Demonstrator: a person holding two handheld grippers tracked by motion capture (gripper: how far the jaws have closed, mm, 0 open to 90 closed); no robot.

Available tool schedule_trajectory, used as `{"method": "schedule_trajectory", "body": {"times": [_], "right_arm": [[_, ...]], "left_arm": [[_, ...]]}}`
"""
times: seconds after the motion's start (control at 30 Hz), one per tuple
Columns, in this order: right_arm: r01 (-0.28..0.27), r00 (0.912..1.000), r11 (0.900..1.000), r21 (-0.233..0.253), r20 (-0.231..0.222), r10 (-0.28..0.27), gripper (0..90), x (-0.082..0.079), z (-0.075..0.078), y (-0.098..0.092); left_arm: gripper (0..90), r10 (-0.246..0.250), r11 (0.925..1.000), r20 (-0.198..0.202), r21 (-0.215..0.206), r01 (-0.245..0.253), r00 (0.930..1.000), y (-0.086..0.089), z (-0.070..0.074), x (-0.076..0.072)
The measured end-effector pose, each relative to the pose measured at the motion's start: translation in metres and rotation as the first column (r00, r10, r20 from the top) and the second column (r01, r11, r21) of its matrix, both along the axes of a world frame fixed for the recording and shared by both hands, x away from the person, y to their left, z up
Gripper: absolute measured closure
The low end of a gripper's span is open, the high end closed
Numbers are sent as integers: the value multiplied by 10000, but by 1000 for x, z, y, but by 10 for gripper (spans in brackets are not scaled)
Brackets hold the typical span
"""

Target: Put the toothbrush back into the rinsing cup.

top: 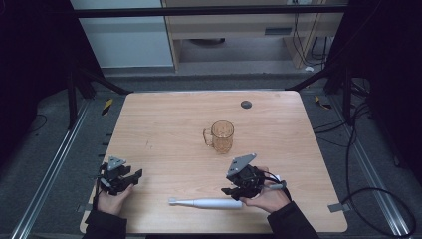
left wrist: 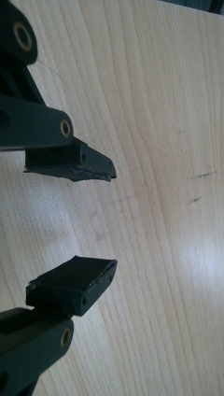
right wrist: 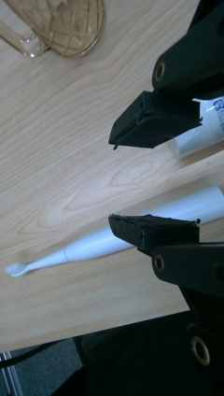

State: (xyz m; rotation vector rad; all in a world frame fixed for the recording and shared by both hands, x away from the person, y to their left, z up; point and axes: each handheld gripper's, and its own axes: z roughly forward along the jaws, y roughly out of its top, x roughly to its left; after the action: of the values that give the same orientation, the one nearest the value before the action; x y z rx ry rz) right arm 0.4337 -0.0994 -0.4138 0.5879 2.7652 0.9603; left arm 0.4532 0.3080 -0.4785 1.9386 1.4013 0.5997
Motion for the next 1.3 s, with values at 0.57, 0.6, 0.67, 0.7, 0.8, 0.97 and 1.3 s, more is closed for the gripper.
{"method": "schedule_trajectory", "body": {"times": [0.57, 0.6, 0.67, 0.7, 0.8, 0.97, 1.3], "right_arm": [[-994, 9941, 9896, -1036, -547, 941, 580, 1, -6, 30], [-1077, 9932, 9882, -1093, -562, 1020, 583, 1, -6, 31], [-1153, 9920, 9863, -1181, -646, 1082, 588, 1, -8, 34], [-1240, 9910, 9846, -1233, -659, 1166, 591, 1, -9, 35], [-1369, 9889, 9804, -1420, -767, 1270, 596, 1, -12, 39], [-1562, 9849, 9730, -1697, -1018, 1403, 599, 2, -14, 45], [-1981, 9766, 9544, -2233, -1282, 1727, 604, 4, -18, 59]], "left_arm": [[481, -57, 10000, -45, 60, 57, 10000, 0, -1, 1], [480, -56, 10000, -26, 53, 56, 10000, 0, -2, 1], [479, -52, 10000, -20, 74, 52, 10000, -1, -2, 1], [479, -58, 9999, -23, 98, 59, 10000, -1, -2, 1], [478, -68, 9999, -36, 128, 69, 10000, -1, -2, 1], [476, -75, 9999, -46, 127, 76, 10000, 0, -2, 1], [475, -95, 9999, -70, 140, 96, 9999, -1, -2, 1]]}}
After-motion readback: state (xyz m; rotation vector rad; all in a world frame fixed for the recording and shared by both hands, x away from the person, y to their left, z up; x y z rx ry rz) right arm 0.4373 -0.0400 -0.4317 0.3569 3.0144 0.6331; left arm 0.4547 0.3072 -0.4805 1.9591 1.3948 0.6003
